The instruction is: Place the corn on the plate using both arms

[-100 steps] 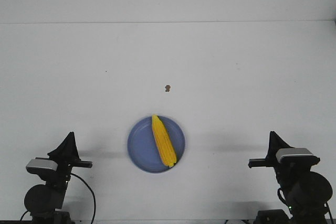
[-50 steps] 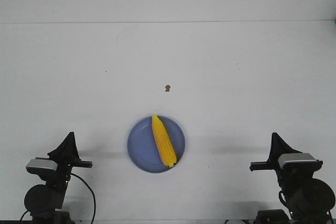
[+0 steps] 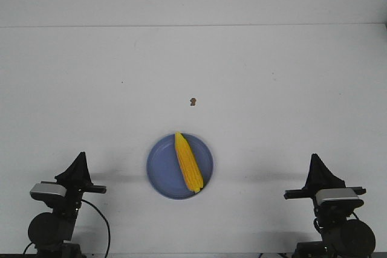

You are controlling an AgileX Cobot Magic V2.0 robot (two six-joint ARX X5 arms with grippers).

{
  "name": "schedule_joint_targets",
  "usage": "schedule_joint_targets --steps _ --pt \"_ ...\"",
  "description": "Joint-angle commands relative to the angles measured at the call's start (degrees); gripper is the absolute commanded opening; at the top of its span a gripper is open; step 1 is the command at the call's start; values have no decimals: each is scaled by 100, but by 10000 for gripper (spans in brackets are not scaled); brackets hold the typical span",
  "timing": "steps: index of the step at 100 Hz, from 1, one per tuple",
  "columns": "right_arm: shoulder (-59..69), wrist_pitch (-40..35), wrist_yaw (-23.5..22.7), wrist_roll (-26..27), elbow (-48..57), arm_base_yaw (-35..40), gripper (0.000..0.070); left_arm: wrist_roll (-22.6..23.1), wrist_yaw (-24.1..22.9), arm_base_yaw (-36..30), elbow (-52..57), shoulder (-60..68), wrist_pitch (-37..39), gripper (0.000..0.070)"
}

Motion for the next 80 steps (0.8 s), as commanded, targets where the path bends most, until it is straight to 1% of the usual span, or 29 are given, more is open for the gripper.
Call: schedule_joint_targets --steps 1,34,66,80 --pt "0 203 2 -83 -79 -7 16 -13 -7 0 -114 -7 87 6" --pt "0 1325 17 -144 -756 -7 16 -13 -7 -2 -114 -7 83 6" --pt "-2 2017 26 -120 -1462 -7 16 -13 -7 -2 -114 -7 85 6" --pt "-2 2072 28 -120 -1644 -7 16 -13 -7 -2 -114 -7 85 6"
